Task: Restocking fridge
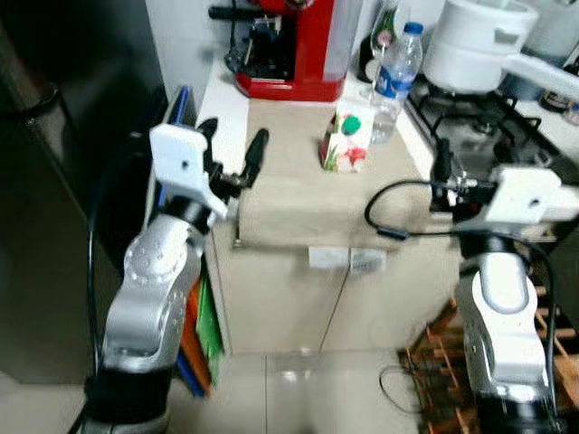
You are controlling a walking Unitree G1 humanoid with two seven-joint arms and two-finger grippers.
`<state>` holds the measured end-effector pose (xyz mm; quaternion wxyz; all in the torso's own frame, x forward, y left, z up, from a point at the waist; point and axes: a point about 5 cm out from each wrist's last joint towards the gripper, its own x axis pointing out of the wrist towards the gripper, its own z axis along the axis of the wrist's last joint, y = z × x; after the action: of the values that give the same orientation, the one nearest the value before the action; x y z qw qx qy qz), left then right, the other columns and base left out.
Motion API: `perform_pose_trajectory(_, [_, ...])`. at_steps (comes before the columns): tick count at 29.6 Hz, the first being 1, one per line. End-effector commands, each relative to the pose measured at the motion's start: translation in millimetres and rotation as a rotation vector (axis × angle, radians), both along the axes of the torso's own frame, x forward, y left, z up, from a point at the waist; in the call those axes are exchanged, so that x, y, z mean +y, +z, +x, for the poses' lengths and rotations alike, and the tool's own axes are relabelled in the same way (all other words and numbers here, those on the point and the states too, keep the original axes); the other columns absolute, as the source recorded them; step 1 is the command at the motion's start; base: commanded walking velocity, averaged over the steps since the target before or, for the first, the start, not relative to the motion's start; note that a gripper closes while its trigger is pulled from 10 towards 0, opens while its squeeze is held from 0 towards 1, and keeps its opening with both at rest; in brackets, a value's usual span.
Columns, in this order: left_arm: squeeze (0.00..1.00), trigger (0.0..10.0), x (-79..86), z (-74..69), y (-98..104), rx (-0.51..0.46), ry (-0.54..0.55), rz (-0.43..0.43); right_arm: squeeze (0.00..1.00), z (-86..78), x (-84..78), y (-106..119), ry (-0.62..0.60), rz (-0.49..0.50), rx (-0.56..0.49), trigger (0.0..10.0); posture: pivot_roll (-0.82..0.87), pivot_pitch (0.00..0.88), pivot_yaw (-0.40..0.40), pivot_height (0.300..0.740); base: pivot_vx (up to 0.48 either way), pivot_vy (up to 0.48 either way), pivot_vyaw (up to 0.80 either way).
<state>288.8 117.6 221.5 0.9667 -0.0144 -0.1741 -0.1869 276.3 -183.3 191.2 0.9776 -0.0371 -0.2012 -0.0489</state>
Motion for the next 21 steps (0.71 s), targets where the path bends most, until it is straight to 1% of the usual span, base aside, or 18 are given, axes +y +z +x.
perform_pose_trajectory(1, [0.0,10.0,-11.4,-4.3,2.2,-0.011,-0.056,0.0,0.0,-0.3,-6.5,-0.9,-0.029,-0.007,0.002,10.0,-0.07,0.0,-0.018,0.74,0.428,0.0,0.0])
perform_pose_trajectory(4, [0.0,10.0,-14.5,-6.3,0.5,-0.008,-0.07,0.006,0.0,-0.4,-6.2,-1.2,-0.028,-0.006,0.002,10.0,-0.07,0.0,-0.018,0.74,0.428,0.0,0.0])
perform_pose_trajectory(10, [0.0,10.0,-16.0,-4.8,-1.4,-0.002,-0.075,0.021,0.0,0.2,-4.6,-2.7,-0.022,-0.007,0.006,10.0,-0.08,0.0,-0.016,0.74,0.424,0.0,0.0])
perform_pose_trajectory(14, [0.0,10.0,-19.7,-6.7,-1.7,-0.022,-0.077,0.074,0.0,0.7,-3.8,-2.8,-0.015,-0.008,0.007,10.0,-0.08,0.0,-0.018,0.74,0.403,-0.257,0.0])
perform_pose_trajectory(16, [0.0,10.0,-21.6,-9.3,0.8,-0.04,-0.094,0.036,0.0,0.9,-3.7,-3.6,-0.013,-0.01,0.009,10.0,-0.08,0.0,-0.019,0.74,0.368,-0.304,0.0])
perform_pose_trajectory(17, [0.0,10.0,-21.6,-9.3,0.8,-0.04,-0.094,0.036,0.0,0.9,-3.7,-3.6,-0.013,-0.01,0.009,10.0,-0.08,0.0,-0.019,0.74,0.368,-0.304,0.0])
perform_pose_trajectory(20, [0.0,10.0,-21.8,-7.4,-0.7,-0.021,-0.08,0.065,0.0,0.6,-3.6,-3.7,-0.014,-0.011,0.01,10.0,-0.08,0.0,-0.021,0.74,0.0,0.0,0.0])
perform_pose_trajectory(21, [0.0,10.0,-20.4,-6.5,-0.7,-0.017,-0.071,0.059,0.0,0.2,-3.7,-3.7,-0.014,-0.012,0.01,10.0,-0.08,0.0,-0.021,0.74,0.0,0.0,0.0])
